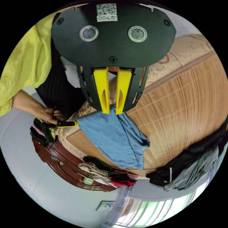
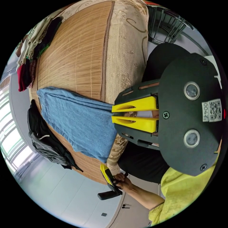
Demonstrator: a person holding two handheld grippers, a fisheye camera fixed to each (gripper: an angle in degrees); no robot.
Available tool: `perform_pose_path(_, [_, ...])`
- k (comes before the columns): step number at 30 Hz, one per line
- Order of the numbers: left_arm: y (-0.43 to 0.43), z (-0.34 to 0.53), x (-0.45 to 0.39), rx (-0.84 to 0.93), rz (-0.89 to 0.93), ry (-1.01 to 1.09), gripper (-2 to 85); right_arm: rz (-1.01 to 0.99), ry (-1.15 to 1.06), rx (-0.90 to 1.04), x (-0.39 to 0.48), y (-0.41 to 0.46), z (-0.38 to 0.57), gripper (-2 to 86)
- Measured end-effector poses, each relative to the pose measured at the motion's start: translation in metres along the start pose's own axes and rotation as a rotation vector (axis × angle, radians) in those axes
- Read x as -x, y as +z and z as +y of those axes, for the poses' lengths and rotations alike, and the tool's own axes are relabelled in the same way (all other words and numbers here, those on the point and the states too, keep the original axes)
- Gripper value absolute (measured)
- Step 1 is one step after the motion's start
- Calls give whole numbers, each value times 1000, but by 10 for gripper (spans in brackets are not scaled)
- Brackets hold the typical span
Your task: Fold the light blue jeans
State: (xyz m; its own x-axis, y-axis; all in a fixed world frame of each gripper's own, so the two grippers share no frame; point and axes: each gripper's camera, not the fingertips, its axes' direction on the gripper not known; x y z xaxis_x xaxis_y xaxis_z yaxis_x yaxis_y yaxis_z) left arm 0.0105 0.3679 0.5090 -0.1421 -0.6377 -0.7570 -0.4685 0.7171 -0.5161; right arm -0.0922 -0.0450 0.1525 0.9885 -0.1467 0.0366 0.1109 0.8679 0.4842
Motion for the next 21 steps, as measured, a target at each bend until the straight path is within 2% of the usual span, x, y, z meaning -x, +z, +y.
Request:
perform_pose_path(3, [20,-29,6,40,73,74,83,34,0,13,6,-3,-5,45])
perform_pose_path(5, [37,-47,12,101,61,124,100,70,-16,36,11,-5,-10,45])
perform_pose_path(8, [43,-64,29,104,38,108,119,100,-37,63,16,-9,-18,44])
perform_pose_path(10, [46,-72,40,99,110,108,123,94,-37,70,16,-12,-21,44])
perform_pose_path(12, [58,-82,44,156,212,144,123,80,-28,73,14,-16,-24,44])
perform_pose_path(17, [68,-113,43,201,188,249,109,152,-83,114,25,-25,-36,46])
perform_pose_path(19, [81,-118,53,252,173,245,98,197,-116,151,32,-26,-43,47])
perform_pose_path(21, [84,-123,72,231,217,176,89,215,-126,195,34,-27,-51,48])
